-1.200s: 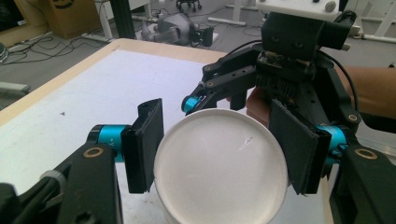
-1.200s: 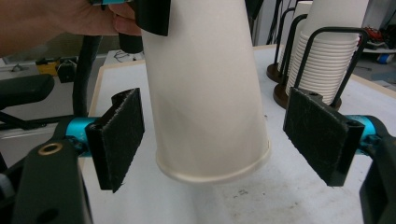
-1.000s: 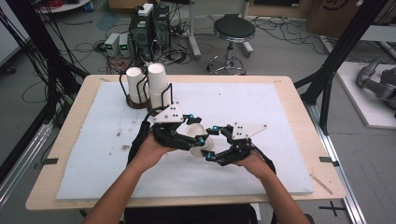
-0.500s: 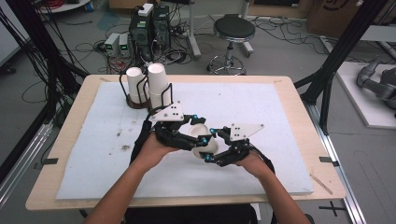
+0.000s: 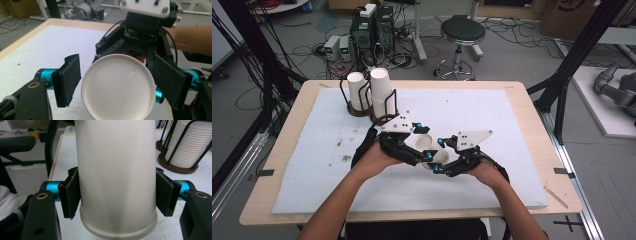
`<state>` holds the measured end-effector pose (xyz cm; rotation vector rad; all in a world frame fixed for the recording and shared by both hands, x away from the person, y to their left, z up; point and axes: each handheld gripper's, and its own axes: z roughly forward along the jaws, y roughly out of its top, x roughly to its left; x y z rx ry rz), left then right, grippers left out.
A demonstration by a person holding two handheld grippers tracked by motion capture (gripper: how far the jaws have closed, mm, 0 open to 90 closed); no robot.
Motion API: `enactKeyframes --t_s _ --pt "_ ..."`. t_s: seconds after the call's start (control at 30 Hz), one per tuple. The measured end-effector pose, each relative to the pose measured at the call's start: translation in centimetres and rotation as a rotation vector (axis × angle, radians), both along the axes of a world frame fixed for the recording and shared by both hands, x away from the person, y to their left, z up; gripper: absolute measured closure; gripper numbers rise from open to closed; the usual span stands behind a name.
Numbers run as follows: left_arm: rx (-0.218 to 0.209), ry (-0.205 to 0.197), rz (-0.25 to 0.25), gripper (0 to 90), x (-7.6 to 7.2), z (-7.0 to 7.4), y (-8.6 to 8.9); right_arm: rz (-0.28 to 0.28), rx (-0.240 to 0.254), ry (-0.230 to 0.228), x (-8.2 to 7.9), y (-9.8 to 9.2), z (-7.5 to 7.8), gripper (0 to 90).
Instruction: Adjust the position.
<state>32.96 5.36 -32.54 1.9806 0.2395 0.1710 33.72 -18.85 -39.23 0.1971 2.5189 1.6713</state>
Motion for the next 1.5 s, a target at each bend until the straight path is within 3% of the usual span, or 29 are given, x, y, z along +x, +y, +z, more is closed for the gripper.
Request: enactKeyframes --t_s 0.07,0.23,0.33,0.5,0.6,0.77,0.83,0.87,0.93,1.07,1.2,1.33,1.43,1.5 --pt "0.007 0.001 -0.018 34.3 0.0 -0.1 -0.1 0.015 0.000 0.016 -0.1 0.0 0.0 32.0" --pt "-0.019 0.032 -0.027 35.8 0.2 -0.1 0.2 0.030 0.010 0.024 0.1 -0.1 -0.1 27.9" --pt "-0.093 0.061 -0.034 36.0 0.2 -0.1 0.6 0.006 0.059 0.033 -0.2 -0.1 -0.2 17.9" --pt "-0.234 0.080 -0.041 36.1 0.3 -0.3 1.3 -0.002 0.147 0.074 -0.3 -0.4 -0.2 17.8" --pt "-0.264 0.090 -0.046 36.1 0.4 -0.6 1.4 0.010 0.173 0.070 -0.3 -0.6 0.0 20.7" --pt "-0.228 0.099 -0.046 35.6 0.4 -0.8 1.5 0.037 0.145 0.031 -0.3 -1.2 0.3 32.7" --pt "-0.172 0.064 -0.029 33.8 0.2 -0.8 1.3 0.037 0.120 0.021 -0.3 -1.2 0.2 33.0" --pt "-0.146 0.053 -0.016 28.7 0.1 -0.7 1.2 0.028 0.104 0.022 -0.3 -1.2 0.2 33.0" --pt "-0.107 0.060 -0.017 23.4 0.1 -0.6 1.2 0.024 0.082 0.020 -0.3 -1.2 0.2 32.9" --pt "-0.077 0.084 -0.068 31.7 0.3 -1.0 1.1 0.036 0.069 0.021 -0.3 -1.2 0.3 33.0" --pt "-0.123 0.123 -0.092 35.1 0.5 -1.2 1.5 0.056 0.062 0.026 -0.3 -1.3 0.3 30.4" --pt "-0.152 0.123 -0.103 35.8 0.5 -1.3 1.7 0.036 0.096 0.046 -0.4 -1.1 0.1 18.2" --pt "-0.216 0.125 -0.123 36.1 0.4 -1.0 2.0 0.044 0.104 0.049 -0.5 -0.9 0.1 18.2" --pt "-0.228 0.126 -0.129 36.0 0.4 -1.0 2.1 0.052 0.114 0.050 -0.5 -0.9 0.1 18.2"
